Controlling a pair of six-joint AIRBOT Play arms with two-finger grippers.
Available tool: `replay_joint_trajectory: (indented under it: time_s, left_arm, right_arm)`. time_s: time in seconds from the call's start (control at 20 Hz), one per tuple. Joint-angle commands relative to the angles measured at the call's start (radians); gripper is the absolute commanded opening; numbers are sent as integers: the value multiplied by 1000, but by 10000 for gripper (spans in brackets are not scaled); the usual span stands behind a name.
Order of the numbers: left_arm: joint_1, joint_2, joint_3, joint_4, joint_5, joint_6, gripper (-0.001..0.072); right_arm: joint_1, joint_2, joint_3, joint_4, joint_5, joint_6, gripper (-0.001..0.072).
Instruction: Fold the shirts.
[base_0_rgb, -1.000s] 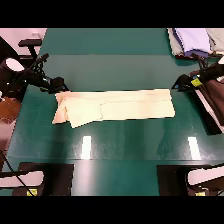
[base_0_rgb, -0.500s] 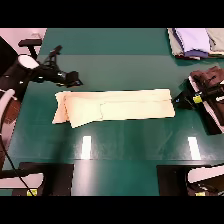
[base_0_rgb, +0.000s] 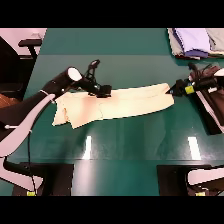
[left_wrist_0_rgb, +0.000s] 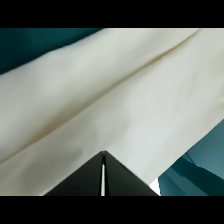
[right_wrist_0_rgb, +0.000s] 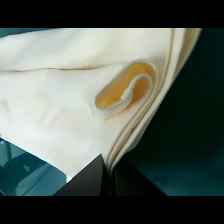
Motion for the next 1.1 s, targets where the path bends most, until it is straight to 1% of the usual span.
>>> replay_joint_trajectory:
  time_s: [0.0, 0.15, 0.3, 0.45, 0.85, 0.95, 1.05]
  left_arm:
    - [-55, -65, 50, 6, 12, -17, 23]
    - [-56, -108, 71, 5, 8, -53, 23]
    - [-56, -137, 81, 5, -8, -56, 23]
    - [-59, -137, 81, -9, 10, -56, 23]
    - [-61, -138, 91, -21, 51, -53, 23]
    - [-35, -128, 143, 11, -13, -45, 23]
    - [23, -71, 194, 112, -79, -53, 22]
  right_arm:
    - [56, 85, 135, 11, 34, 44, 16]
    - [122, 159, 232, 11, 30, 93, 16]
    - [195, 196, 315, 11, 31, 106, 16]
    - [280, 200, 393, 11, 28, 129, 16]
    - [513, 192, 425, 30, -61, 130, 17]
    - [553, 175, 425, 96, -97, 129, 16]
    - [601, 152, 425, 159, -130, 113, 16]
